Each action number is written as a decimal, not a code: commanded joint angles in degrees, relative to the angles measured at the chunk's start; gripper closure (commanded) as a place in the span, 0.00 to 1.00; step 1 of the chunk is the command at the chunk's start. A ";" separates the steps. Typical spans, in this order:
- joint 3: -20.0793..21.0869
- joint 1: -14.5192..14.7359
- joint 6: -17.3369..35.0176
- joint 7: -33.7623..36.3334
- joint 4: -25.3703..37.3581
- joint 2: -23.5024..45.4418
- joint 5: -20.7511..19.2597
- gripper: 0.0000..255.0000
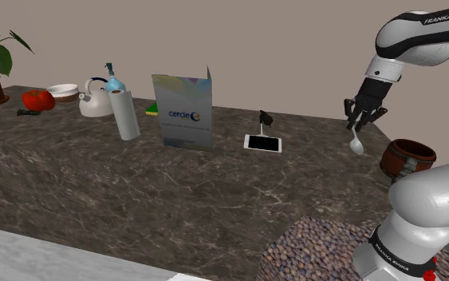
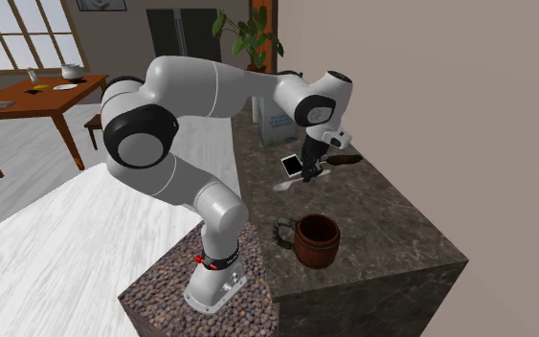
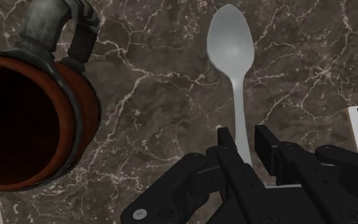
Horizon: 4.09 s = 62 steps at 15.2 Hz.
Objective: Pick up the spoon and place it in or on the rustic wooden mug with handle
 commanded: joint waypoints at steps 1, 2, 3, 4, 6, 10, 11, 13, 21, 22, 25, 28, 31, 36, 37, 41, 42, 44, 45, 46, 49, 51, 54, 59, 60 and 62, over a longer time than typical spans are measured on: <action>0.22 0.10 -1.73 0.23 1.65 -0.08 0.16 1.00; 0.32 0.15 -2.50 0.34 2.38 -0.14 0.22 1.00; 0.41 0.19 -3.27 0.45 3.11 -0.18 0.29 1.00; 0.51 0.23 -4.04 0.55 3.86 -0.20 0.36 1.00; 0.69 0.32 -5.55 0.75 5.38 -0.21 0.49 1.00; -0.96 -1.09 -8.27 -1.24 5.88 -2.28 -1.27 1.00; -1.89 -1.82 -9.11 -2.34 5.70 -3.24 -2.23 1.00; -3.79 -3.27 -10.78 -4.61 5.54 -4.95 -4.21 1.00; -12.07 -8.42 -16.69 -14.59 7.64 -8.99 -12.50 1.00; -13.15 -8.92 -17.29 -15.88 8.18 -9.18 -13.52 1.00; -13.82 -9.24 -15.22 -15.97 5.78 -9.52 -14.17 1.00; -14.56 -9.54 -13.12 -16.07 3.46 -9.75 -14.85 1.00; -15.36 -9.82 -10.98 -16.17 1.22 -9.85 -15.57 1.00; -16.83 -10.26 -7.28 -16.38 -2.32 -9.71 -16.82 1.00; -17.25 -10.36 -6.27 -16.44 -3.23 -9.61 -17.17 1.00; -17.25 -10.36 -6.27 -16.44 -3.23 -9.61 -17.18 1.00; -17.25 -10.36 -6.27 -16.44 -3.23 -9.61 -17.18 1.00; -17.25 -10.36 -6.27 -16.44 -3.23 -9.61 -17.18 1.00; -17.25 -10.36 -6.27 -16.44 -3.23 -9.61 -17.18 1.00; -17.25 -10.36 -6.27 -16.44 -3.24 -9.61 -17.18 0.00; -17.25 -10.36 -6.26 -16.44 -3.24 -9.61 -17.18 0.00; -17.25 -10.36 -6.26 -16.44 -3.24 -9.61 -17.18 0.00; -15.99 -9.37 -11.28 -16.81 2.95 -8.58 -15.61 0.00; -15.72 -9.11 -12.56 -16.93 4.64 -8.19 -15.23 0.00; -15.72 -9.11 -12.56 -16.93 4.64 -8.19 -15.23 0.00; -15.72 -9.11 -12.56 -16.93 4.64 -8.19 -15.23 0.00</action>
